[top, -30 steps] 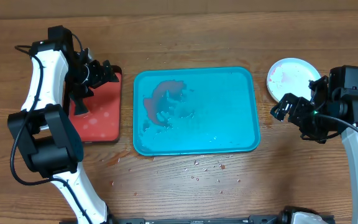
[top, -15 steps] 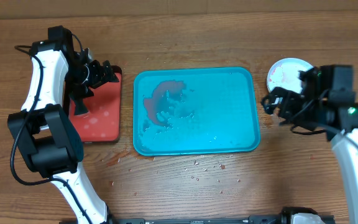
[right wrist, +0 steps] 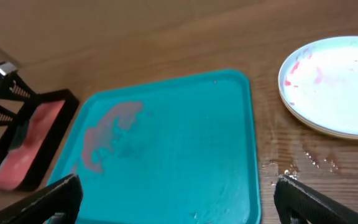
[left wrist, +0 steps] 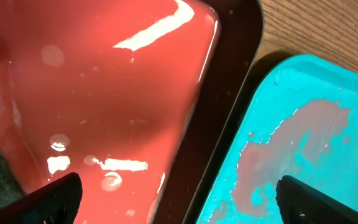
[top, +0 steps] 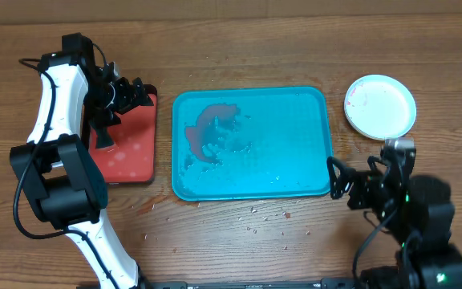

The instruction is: Clean dirty plates on tray and stack at the side

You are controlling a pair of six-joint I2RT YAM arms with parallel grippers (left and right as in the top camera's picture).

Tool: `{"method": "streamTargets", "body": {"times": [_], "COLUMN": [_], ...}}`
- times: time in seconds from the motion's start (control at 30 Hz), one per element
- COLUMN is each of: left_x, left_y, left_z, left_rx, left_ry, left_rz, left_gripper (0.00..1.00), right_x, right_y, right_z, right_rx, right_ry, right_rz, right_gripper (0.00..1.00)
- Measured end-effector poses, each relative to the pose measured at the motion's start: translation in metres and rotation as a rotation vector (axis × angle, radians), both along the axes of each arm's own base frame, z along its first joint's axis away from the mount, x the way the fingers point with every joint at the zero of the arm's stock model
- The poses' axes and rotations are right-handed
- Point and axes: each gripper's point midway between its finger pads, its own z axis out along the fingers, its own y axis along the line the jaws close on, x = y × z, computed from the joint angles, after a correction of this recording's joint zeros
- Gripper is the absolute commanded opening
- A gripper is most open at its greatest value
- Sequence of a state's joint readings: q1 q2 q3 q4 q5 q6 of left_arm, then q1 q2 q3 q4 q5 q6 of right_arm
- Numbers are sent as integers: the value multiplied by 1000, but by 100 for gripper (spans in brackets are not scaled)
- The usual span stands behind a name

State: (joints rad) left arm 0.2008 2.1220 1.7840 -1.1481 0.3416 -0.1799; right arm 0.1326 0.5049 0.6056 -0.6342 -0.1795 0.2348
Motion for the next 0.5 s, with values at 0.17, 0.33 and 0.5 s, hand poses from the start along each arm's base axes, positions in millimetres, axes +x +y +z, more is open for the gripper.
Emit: {"method": "streamTargets", "body": {"times": [0.17, 0.33, 0.5], "left_x": [0, 1, 1], "left_y": [0, 0, 0], "left_z": [1, 1, 1], "left_rx": [0, 1, 1], "left_ry": [-2, -3, -3], "left_rz": [0, 0, 0], "left_gripper": [100, 100, 100], "right_x": [-4, -7, -7], "right_y": [-4, -6, -7], "right_z": [-2, -9, -22], "right_rx": [16, 35, 41], "right_ry": [-188, -333, -379], "right_rz": [-21, -30, -35], "right_gripper": [100, 100, 100]}}
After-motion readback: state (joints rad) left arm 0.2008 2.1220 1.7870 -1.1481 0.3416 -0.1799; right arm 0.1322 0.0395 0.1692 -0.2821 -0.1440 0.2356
